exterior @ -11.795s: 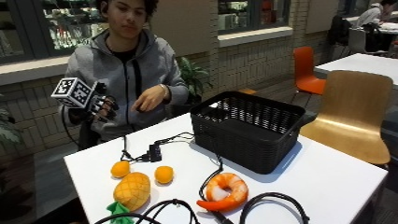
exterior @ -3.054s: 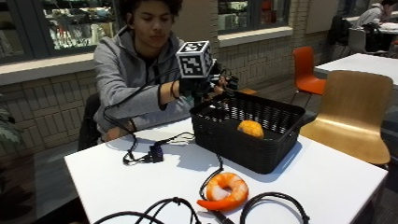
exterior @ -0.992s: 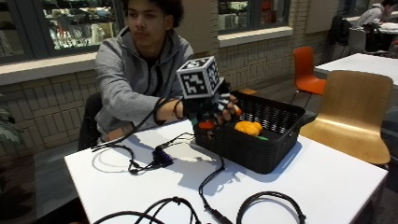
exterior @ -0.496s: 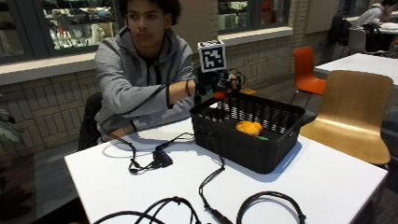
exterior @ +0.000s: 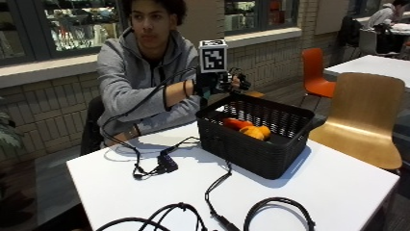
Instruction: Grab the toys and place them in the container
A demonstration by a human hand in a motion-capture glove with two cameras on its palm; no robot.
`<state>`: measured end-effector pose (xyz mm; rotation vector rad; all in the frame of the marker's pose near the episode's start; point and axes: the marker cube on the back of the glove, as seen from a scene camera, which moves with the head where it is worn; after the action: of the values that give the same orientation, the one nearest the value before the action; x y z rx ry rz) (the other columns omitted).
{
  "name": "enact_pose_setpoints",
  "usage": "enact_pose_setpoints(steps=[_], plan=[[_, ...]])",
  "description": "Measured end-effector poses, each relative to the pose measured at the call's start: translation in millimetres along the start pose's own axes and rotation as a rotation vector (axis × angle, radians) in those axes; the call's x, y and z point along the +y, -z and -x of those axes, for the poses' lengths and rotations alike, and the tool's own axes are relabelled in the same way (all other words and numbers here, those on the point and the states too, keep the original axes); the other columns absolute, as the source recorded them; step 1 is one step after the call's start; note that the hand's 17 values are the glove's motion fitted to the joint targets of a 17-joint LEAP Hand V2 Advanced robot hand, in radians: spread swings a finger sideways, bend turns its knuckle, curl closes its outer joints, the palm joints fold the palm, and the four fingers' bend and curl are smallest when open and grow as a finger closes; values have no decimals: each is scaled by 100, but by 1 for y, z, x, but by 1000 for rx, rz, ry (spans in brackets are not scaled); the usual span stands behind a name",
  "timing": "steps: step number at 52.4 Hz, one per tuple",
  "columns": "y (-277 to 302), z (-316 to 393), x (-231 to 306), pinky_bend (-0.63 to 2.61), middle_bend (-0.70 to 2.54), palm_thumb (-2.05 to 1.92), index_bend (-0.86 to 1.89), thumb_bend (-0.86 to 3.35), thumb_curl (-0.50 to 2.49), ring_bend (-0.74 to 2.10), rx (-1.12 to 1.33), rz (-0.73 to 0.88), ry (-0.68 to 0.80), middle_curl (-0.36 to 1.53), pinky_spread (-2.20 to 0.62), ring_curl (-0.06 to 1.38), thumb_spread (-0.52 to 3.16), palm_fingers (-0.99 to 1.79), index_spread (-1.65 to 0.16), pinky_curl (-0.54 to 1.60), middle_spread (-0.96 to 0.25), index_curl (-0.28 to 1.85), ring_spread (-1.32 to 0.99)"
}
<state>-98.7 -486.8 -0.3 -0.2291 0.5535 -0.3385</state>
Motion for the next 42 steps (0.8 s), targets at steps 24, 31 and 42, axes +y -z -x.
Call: enact_pose_setpoints(steps=[24, 31, 42], plan=[[-53, -98, 180, 54, 17, 12, 18, 1, 35, 17, 180, 157, -385, 46, 6, 32, 137, -7, -31, 32, 3, 35, -6], [-81, -128, 238, 52, 18, 15, 18, 1, 34, 18, -19, 162, -539, 44, 6, 31, 141, -6, -31, 32, 3, 36, -6], [-121, -155, 300, 51, 18, 18, 18, 2, 34, 18, -121, 40, -648, 42, 6, 30, 148, -5, -31, 33, 3, 37, -6]])
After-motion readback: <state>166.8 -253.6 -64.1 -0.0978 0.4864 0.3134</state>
